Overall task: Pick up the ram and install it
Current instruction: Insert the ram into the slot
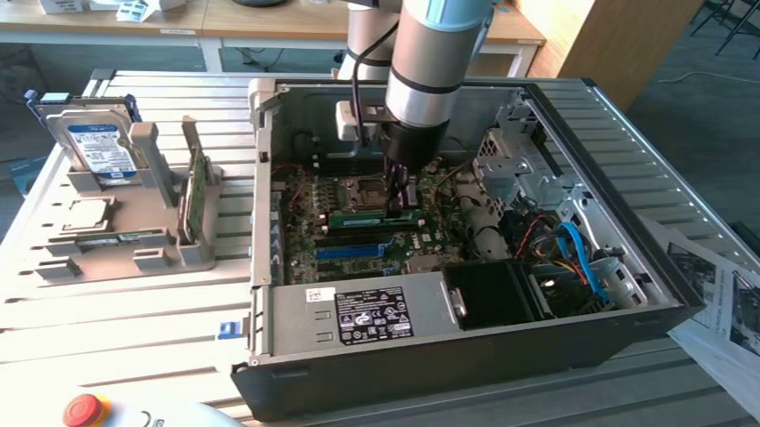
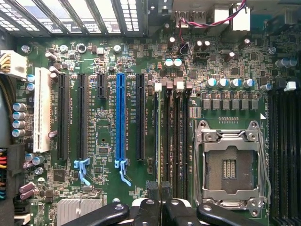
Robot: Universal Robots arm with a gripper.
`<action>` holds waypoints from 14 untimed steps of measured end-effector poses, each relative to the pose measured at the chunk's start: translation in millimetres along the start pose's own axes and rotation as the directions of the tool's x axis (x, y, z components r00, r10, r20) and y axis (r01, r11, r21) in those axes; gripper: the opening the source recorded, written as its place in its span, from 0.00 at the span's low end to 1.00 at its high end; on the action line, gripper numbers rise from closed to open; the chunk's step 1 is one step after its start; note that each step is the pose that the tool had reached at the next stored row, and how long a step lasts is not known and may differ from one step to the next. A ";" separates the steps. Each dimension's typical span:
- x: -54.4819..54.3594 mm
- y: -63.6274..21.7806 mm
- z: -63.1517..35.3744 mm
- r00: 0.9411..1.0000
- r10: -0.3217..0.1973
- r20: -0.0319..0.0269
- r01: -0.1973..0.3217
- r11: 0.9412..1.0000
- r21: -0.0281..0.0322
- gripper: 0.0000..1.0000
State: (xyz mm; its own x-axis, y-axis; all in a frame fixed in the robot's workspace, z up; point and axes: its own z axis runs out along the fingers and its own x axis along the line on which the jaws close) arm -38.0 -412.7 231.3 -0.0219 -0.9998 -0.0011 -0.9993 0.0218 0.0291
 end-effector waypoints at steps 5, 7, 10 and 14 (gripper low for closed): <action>0.0 0.0 0.8 1.000 0.000 0.000 0.000 1.000 0.000 0.12; 0.0 0.0 0.8 1.000 0.000 0.000 0.000 1.000 0.000 0.12; 0.0 0.0 1.0 1.000 0.000 0.000 0.000 1.000 0.000 0.12; 0.0 0.0 1.8 1.000 0.000 0.000 0.000 1.000 0.000 0.12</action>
State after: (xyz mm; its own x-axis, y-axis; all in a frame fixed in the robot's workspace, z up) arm -38.0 -412.7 229.5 -0.0219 -0.9998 -0.0008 -0.9993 0.0219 0.0292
